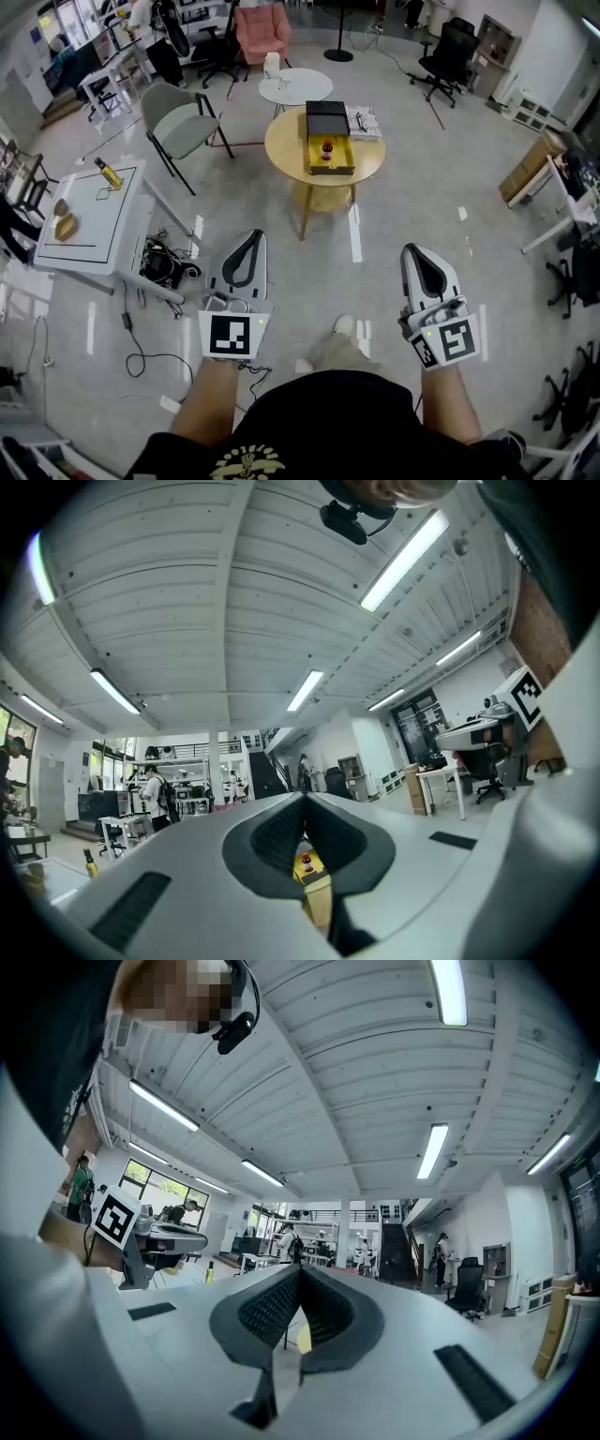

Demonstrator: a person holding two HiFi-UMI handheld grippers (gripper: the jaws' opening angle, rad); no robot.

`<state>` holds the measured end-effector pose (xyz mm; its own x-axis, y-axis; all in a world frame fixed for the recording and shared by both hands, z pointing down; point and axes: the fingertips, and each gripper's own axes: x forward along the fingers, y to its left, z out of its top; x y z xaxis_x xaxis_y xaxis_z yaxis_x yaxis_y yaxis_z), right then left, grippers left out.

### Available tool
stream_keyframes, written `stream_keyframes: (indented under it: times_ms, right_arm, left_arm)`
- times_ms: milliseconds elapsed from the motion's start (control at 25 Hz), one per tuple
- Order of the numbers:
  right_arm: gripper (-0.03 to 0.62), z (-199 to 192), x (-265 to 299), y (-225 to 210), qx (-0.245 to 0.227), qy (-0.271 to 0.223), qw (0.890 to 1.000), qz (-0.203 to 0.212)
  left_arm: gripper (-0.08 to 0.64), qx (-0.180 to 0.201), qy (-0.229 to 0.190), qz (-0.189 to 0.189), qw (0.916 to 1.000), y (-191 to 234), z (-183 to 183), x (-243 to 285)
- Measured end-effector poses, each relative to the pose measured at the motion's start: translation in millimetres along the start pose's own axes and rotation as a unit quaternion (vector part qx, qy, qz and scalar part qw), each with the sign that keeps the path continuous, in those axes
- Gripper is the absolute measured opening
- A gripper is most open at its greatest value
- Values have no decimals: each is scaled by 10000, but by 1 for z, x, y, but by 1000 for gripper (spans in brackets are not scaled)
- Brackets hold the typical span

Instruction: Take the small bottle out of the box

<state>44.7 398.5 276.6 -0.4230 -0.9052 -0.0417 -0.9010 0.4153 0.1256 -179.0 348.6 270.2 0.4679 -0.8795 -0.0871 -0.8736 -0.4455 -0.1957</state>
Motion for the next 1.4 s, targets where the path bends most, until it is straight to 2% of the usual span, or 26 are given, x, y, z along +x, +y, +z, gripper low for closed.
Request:
stream_keyframes:
  times_ms: [280, 920, 1040, 1200, 1400]
  right_arm:
    - [14, -11, 13, -17, 10, 25, 10000, -8]
    - [14, -29, 79, -96, 148, 87, 9998, -53]
    - [14, -36, 90, -107, 160, 145, 9998, -5]
    - [14, -40, 103, -114, 129, 167, 9997, 110]
    - [14, -41, 120, -132, 162, 124, 9997, 148]
  left_arm:
    - [14, 24, 25, 25, 10000, 1, -9, 17]
    - [14, 47, 48, -9, 10000, 6, -18, 117]
    - [14, 60, 158, -72, 9998, 1, -27, 133]
    - [14, -168, 279, -76, 9994, 4, -37, 155]
    - [14, -130, 387, -87, 9991, 6, -41, 180]
